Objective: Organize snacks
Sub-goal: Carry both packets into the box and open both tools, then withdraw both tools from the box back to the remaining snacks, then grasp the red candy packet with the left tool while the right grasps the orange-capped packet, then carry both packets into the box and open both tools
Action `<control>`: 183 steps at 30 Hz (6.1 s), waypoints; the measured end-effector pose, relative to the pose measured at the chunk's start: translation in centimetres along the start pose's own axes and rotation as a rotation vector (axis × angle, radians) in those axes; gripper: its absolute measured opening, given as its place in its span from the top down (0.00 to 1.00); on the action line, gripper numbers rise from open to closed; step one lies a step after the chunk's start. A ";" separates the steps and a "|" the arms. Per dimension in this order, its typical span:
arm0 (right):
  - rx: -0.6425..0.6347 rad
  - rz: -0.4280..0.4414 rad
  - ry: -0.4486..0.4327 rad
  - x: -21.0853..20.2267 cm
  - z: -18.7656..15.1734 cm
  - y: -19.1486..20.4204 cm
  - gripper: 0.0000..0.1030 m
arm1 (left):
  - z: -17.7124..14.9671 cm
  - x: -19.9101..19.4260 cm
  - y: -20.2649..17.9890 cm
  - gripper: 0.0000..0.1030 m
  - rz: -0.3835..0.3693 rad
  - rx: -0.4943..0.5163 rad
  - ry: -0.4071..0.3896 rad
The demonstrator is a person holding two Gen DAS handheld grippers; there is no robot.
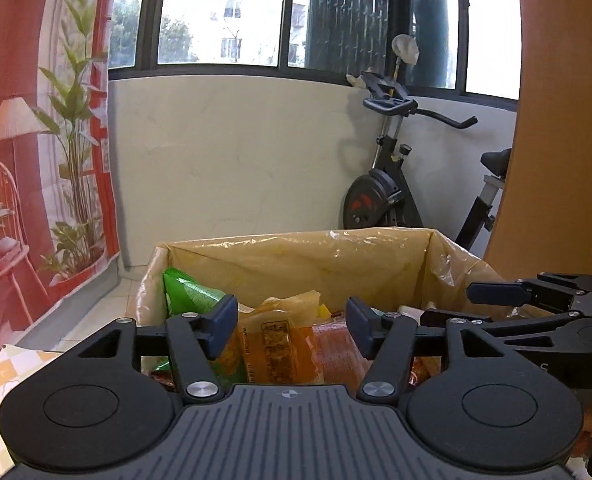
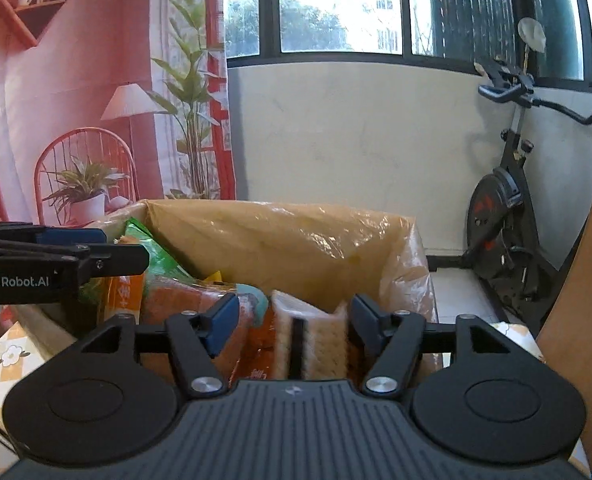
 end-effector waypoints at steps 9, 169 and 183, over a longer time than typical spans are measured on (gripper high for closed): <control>-0.023 0.005 -0.028 -1.8 0.8 0.8 0.36 | 0.1 -2.8 0.6 0.39 0.022 -0.020 -0.010; -0.036 0.187 0.209 -7.2 -23.2 2.9 0.65 | -22.0 -6.7 2.5 0.59 0.092 -0.411 0.263; -0.017 0.241 -0.154 -13.3 -9.5 2.8 0.65 | -6.2 -11.2 0.1 0.59 -0.065 -0.240 -0.126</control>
Point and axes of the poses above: each gripper's, at about its wrist camera, not at the fingertips, and x roughly the way its jaws point, y to its left, z to its top, the point moved 10 cm from there along x, roughly the way its jaws point, and after that the axes turned 1 degree about -x, right-handed, at the moved point
